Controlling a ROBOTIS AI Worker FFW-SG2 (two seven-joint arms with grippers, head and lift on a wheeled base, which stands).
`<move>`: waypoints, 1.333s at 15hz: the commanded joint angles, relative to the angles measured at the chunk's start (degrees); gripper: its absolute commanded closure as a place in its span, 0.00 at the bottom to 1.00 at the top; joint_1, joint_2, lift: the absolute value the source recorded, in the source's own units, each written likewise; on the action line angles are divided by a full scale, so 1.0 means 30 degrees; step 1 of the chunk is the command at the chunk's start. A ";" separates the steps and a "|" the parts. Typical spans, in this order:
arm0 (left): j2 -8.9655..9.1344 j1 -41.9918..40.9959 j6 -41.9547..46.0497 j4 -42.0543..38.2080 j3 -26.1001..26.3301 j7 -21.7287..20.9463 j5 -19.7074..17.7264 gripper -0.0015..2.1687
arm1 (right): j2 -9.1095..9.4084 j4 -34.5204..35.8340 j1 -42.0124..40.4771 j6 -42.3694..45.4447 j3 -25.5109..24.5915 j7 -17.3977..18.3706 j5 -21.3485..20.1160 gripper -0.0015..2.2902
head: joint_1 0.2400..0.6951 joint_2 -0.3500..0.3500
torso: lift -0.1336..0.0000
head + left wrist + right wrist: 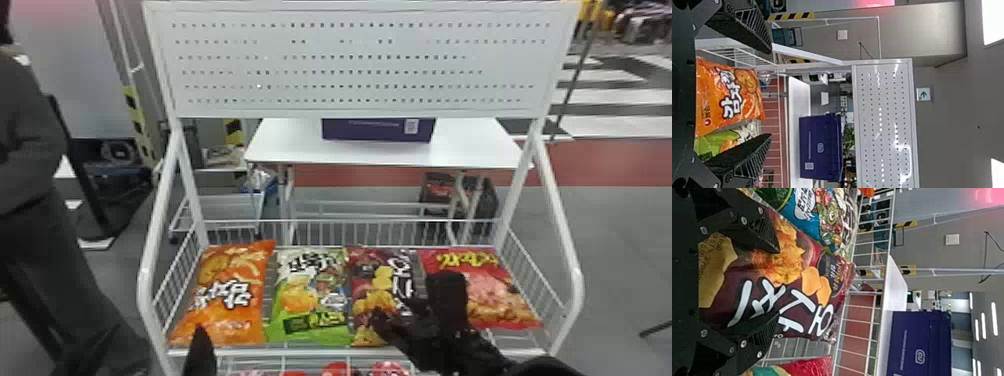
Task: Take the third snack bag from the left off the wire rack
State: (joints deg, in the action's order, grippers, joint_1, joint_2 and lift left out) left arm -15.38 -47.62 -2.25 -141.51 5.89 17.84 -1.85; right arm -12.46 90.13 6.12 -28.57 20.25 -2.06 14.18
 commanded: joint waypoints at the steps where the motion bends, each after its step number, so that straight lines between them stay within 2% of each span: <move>1: 0.0000 0.0082 -0.0059 0.0032 -0.0029 -0.0001 -0.0029 0.07 | 0.0022 -0.0045 0.0099 -0.1013 -0.0247 -0.0366 0.0341 0.91 | 0.57 0.50 | 1.00; 2: 0.0000 0.0082 -0.0059 0.0032 -0.0058 -0.0001 -0.0058 0.07 | 0.0022 0.0278 -0.0165 -0.0778 -0.0335 -0.0894 0.0458 0.97 | 0.57 0.50 | 1.00; 7: 0.0000 0.0082 -0.0059 -0.0056 -0.0117 -0.0001 -0.0088 0.07 | -0.0124 0.2504 -0.1424 0.0042 -0.1009 -0.0952 0.0546 0.98 | 0.57 0.50 | 1.00; 10: -0.0059 0.0111 -0.0059 -0.0085 -0.0146 -0.0001 -0.0117 0.07 | -0.0622 0.5698 -0.3124 0.0159 -0.1770 -0.0542 0.0751 0.98 | 0.57 0.50 | 1.00; 15: -0.0117 0.0199 -0.0059 -0.0173 -0.0146 -0.0001 -0.0176 0.07 | -0.2497 1.2700 -0.8075 0.0569 -0.5022 0.0219 0.2626 0.98 | 0.57 0.50 | 1.00; 17: -0.0117 0.0287 -0.0059 -0.0056 -0.0058 -0.0001 -0.0205 0.07 | -0.2556 1.4194 -1.0975 0.1683 -0.6809 0.0219 0.3066 0.98 | 0.57 0.50 | 1.00; 20: -0.0117 0.0492 -0.0059 0.0091 -0.0029 -0.0001 -0.0263 0.07 | -0.3405 1.5014 -1.4579 0.4847 -0.9358 0.0161 0.4033 0.98 | 0.57 0.50 | 1.00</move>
State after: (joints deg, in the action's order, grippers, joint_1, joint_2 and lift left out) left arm -15.73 -46.45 -2.42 -141.47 5.77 17.84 -2.49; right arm -21.56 134.11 -33.09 -17.67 -4.34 -1.50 24.94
